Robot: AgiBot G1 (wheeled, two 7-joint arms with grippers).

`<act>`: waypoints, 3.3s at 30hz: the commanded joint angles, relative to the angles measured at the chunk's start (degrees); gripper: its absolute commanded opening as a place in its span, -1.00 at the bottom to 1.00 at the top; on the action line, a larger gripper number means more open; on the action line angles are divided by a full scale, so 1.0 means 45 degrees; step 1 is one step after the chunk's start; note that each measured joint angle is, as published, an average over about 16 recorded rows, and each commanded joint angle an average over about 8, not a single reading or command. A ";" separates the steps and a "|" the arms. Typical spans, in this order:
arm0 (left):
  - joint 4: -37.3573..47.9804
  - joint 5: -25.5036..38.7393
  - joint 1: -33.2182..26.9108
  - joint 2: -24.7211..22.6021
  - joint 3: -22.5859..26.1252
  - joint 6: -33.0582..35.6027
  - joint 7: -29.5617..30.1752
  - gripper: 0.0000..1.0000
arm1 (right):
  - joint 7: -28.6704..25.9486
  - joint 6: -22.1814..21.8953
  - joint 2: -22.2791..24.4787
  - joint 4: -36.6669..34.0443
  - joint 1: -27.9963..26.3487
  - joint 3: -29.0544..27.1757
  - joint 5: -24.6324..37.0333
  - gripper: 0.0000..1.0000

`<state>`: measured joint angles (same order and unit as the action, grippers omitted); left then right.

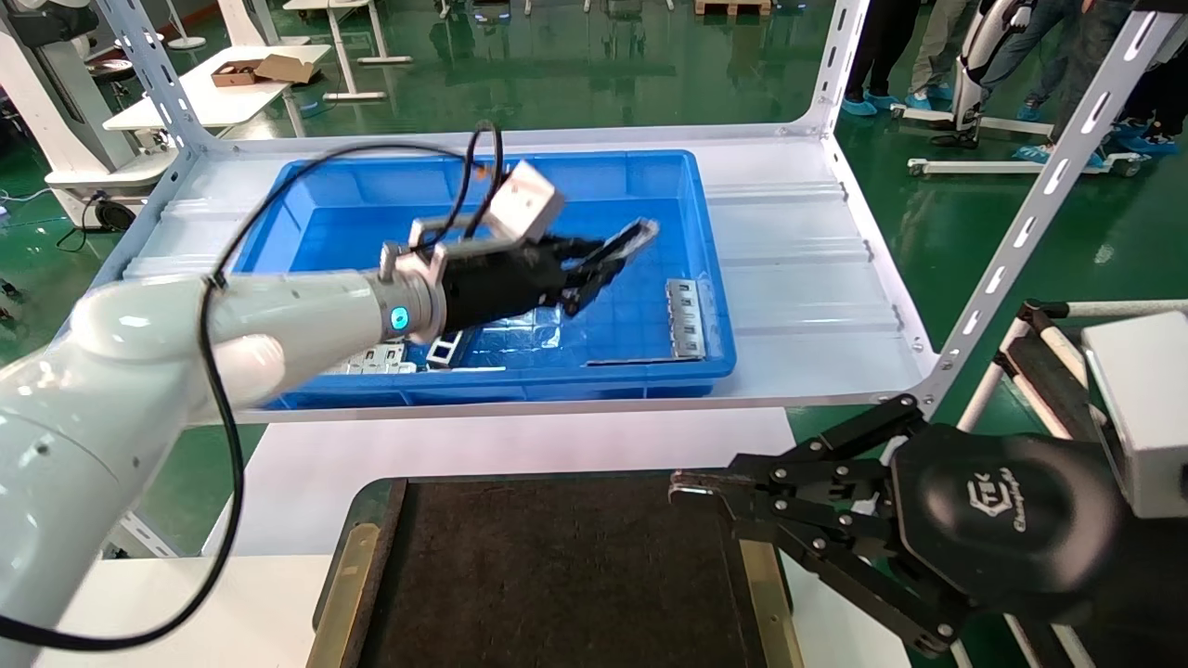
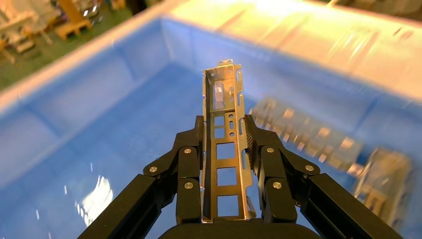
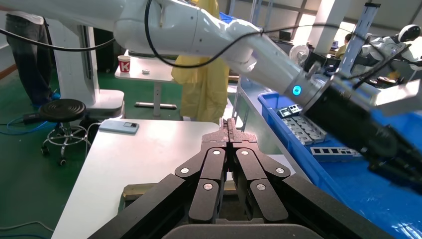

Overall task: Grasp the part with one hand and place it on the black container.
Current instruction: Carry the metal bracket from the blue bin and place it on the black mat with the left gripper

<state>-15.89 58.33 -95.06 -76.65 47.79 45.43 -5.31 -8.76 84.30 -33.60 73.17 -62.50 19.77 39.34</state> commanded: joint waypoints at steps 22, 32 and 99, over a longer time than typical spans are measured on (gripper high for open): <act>-0.4427 -0.1889 0.1325 0.3246 -0.0590 0.6151 0.0122 -1.00 | 0.0003 -0.0002 0.0002 0.0000 -0.0002 0.0006 -0.0004 -1.00; -0.9329 -0.1838 0.4469 0.5273 -0.0192 0.4515 0.2027 -1.00 | 0.0004 -0.0004 0.0003 0.0000 -0.0002 0.0009 -0.0006 -1.00; -0.7412 -0.6555 0.7990 0.0328 0.6705 -1.4458 0.8086 0.27 | 0.0013 -0.0010 0.0010 0.0000 -0.0007 0.0026 -0.0018 0.22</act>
<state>-49.64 29.21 -58.95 -75.02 77.74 -19.76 31.22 -8.71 84.25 -33.56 73.16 -62.53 19.88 39.26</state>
